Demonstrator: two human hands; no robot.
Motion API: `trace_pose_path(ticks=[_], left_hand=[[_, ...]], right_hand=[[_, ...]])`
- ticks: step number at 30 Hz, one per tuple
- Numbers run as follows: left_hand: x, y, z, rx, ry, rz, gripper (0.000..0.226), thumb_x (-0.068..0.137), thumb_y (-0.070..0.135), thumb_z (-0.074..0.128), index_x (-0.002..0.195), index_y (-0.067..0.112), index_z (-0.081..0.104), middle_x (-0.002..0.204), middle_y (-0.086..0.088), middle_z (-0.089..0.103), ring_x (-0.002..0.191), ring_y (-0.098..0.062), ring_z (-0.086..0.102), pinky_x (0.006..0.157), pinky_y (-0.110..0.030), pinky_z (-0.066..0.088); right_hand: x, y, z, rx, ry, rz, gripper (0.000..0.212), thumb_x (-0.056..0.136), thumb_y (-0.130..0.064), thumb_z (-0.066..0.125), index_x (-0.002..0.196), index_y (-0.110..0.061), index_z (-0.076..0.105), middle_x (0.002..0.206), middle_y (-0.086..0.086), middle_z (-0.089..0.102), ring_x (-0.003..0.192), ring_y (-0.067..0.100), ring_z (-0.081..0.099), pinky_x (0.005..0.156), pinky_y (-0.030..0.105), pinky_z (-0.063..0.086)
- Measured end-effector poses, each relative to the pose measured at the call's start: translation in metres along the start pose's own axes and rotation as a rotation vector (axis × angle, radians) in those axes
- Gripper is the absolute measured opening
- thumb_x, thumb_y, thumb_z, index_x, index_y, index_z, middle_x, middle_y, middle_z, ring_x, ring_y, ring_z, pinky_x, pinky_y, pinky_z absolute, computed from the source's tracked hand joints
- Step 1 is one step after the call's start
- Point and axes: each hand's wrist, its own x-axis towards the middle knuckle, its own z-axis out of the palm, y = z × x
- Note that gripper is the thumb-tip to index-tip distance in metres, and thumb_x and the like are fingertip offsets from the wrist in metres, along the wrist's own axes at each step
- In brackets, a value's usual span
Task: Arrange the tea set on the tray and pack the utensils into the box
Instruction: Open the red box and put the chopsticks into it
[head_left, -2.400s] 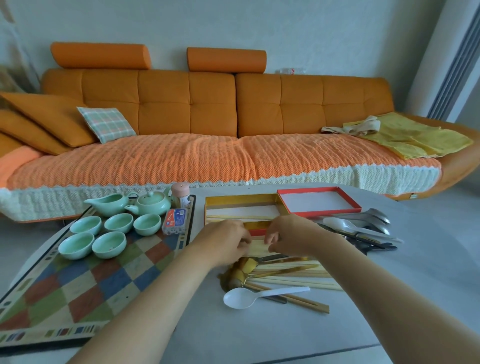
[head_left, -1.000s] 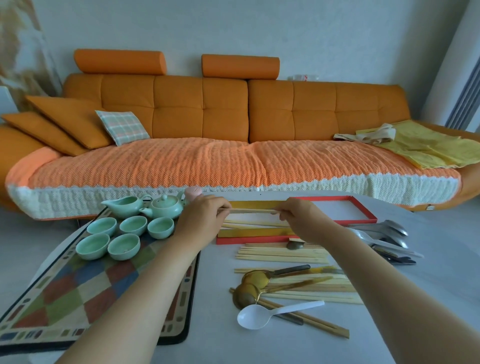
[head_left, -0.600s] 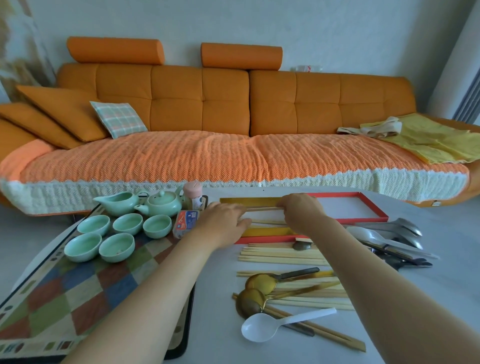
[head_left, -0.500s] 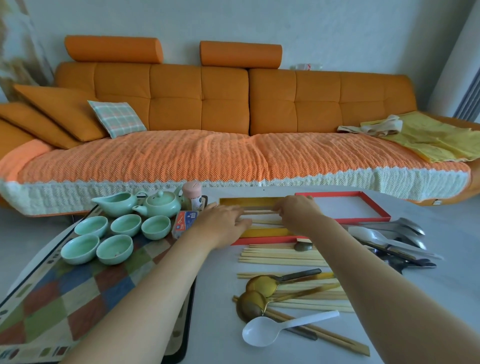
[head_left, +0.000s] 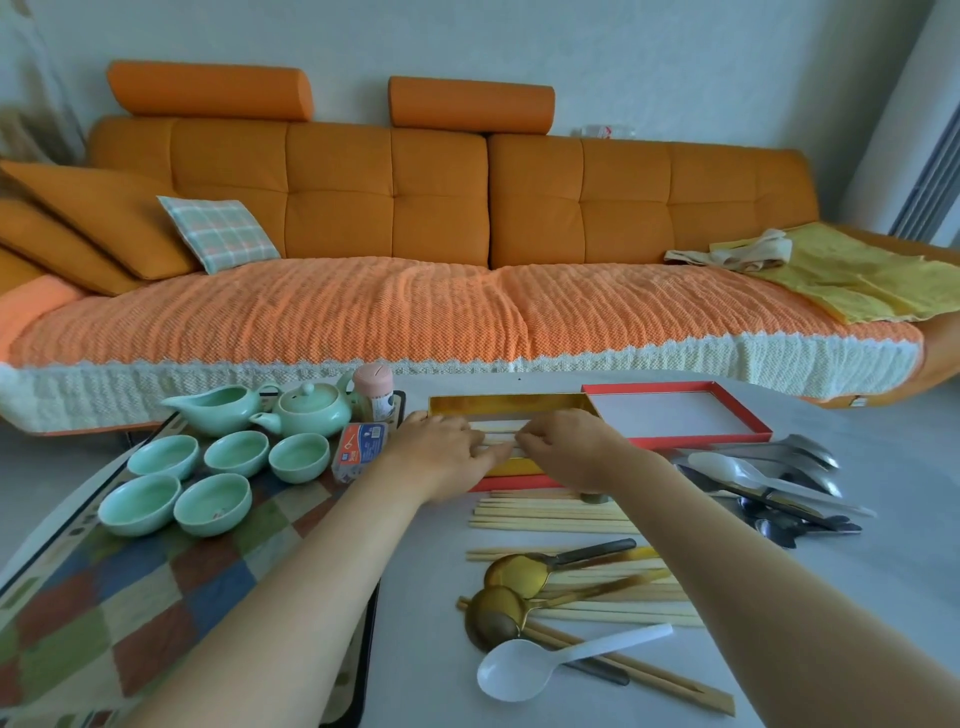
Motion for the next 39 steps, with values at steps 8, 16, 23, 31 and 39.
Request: trace_pose_path(ticks=[8,16,23,31,39], left_hand=[[-0.004,0.006,-0.001,-0.007,0.043,0.013,0.072,0.093,0.072,0.016,0.143,0.032,0.047,0.146,0.002,0.048,0.135,-0.020,0.038,0.117,-0.044,0.017],[-0.019,0.014,-0.006,-0.054,0.444,0.204,0.029,0.093,0.044,0.054,0.112,0.025,0.062,0.111,0.007,0.056,0.107,-0.015,0.049,0.094,-0.032,0.035],[-0.048,0.040,-0.007,-0.196,0.393,0.227,0.015,0.091,0.029,0.060,0.098,0.031,0.073,0.095,0.012,0.062,0.087,-0.010,0.059,0.066,-0.026,0.044],[-0.062,0.042,0.006,-0.156,0.227,0.204,0.020,0.090,0.041,0.063,0.105,0.033,0.072,0.106,0.017,0.062,0.098,-0.006,0.056,0.075,-0.023,0.042],[-0.061,0.045,0.007,-0.086,0.230,0.230,0.020,0.095,0.037,0.057,0.108,0.028,0.070,0.105,0.010,0.060,0.094,-0.015,0.059,0.071,-0.027,0.043]], right_hand=[[-0.012,-0.001,-0.004,-0.035,-0.062,-0.004,0.048,0.101,-0.047,0.028,0.121,-0.023,0.064,0.127,-0.001,0.064,0.114,0.020,0.056,0.098,0.043,0.046],[-0.029,-0.003,-0.015,0.018,0.301,-0.189,0.024,0.093,-0.023,0.055,0.110,-0.026,0.071,0.110,-0.007,0.063,0.097,0.012,0.059,0.085,0.035,0.052],[-0.068,-0.013,-0.026,-0.068,0.075,-0.173,0.010,0.086,-0.028,0.062,0.093,-0.032,0.067,0.083,-0.017,0.065,0.080,0.005,0.061,0.072,0.028,0.056],[-0.088,-0.007,-0.020,-0.235,-0.072,-0.083,0.014,0.089,-0.040,0.065,0.099,-0.033,0.072,0.099,-0.014,0.067,0.091,0.008,0.061,0.081,0.030,0.055],[-0.087,-0.011,-0.014,-0.310,-0.045,-0.168,0.023,0.095,-0.032,0.051,0.109,-0.028,0.070,0.107,-0.008,0.068,0.098,0.014,0.062,0.082,0.031,0.054]])
